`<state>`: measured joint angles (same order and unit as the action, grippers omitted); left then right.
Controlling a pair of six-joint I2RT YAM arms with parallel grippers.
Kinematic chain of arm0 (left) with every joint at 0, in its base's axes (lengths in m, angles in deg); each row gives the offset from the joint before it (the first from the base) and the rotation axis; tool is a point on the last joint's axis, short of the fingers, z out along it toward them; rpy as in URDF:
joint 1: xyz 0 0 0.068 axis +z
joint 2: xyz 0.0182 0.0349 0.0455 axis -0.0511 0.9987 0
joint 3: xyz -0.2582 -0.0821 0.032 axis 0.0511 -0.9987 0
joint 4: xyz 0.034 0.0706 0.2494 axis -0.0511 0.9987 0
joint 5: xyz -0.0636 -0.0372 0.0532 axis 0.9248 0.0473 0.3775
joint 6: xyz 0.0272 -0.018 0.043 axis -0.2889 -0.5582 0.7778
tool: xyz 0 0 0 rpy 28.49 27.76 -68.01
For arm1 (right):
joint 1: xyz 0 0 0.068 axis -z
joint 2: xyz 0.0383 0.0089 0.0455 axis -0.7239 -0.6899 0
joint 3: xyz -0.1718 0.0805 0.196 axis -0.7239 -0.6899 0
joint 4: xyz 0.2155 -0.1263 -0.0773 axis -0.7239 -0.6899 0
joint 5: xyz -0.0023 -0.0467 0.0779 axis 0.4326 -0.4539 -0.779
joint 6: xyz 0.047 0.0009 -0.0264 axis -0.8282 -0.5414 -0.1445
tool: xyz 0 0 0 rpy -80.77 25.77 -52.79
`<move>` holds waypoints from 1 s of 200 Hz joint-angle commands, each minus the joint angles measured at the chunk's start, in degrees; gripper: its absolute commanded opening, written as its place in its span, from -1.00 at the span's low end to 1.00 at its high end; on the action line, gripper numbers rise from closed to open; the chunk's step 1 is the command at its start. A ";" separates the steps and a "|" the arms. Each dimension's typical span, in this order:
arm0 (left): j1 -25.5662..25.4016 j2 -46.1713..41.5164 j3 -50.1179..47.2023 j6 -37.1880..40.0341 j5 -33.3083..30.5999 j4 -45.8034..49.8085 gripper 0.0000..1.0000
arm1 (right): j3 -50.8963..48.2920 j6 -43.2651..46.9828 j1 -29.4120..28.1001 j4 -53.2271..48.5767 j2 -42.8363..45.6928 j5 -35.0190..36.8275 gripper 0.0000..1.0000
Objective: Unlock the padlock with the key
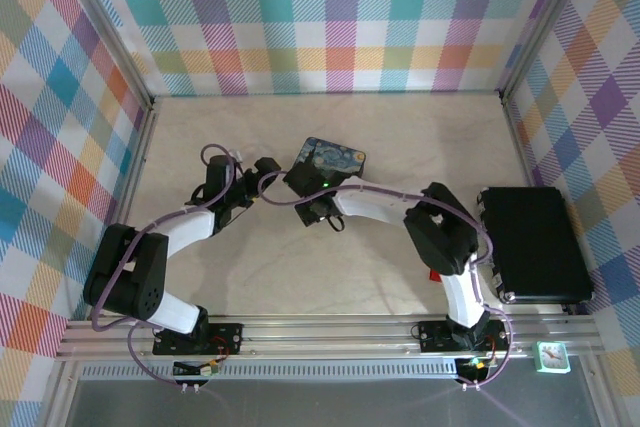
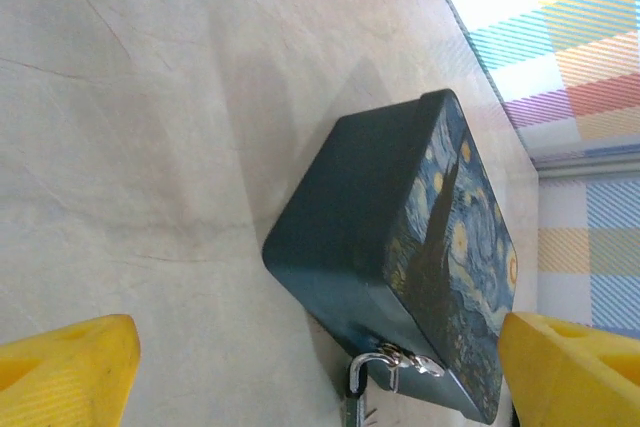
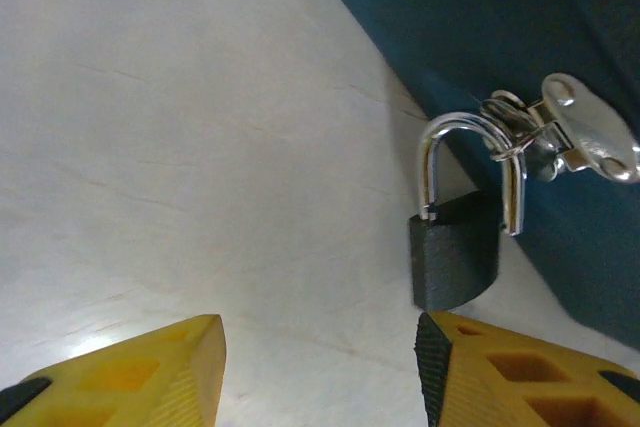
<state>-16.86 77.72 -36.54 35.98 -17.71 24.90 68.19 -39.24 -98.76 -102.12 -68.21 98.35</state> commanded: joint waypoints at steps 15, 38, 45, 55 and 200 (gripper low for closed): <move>0.75 -1.08 -1.23 -0.22 1.09 -1.05 0.84 | 2.62 6.20 0.61 -3.94 -2.26 12.74 0.08; 0.93 -0.84 -1.80 -0.24 1.85 -1.10 0.83 | 1.86 8.92 0.55 -1.69 -3.18 13.15 0.02; 1.01 -0.84 -2.00 -0.28 1.89 -1.23 0.83 | 1.33 9.73 0.56 -0.51 -3.36 13.06 -0.02; 1.02 -0.73 -2.29 -0.38 2.05 -1.59 0.82 | 0.78 10.80 0.61 0.98 -3.63 12.71 -0.14; 2.90 0.21 -1.19 -0.08 3.48 -2.67 0.81 | -6.05 23.90 3.51 13.02 -1.13 2.79 -1.00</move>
<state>-15.09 77.72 -38.14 35.94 -15.35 23.70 65.48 -21.53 -95.61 -89.97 -70.22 106.33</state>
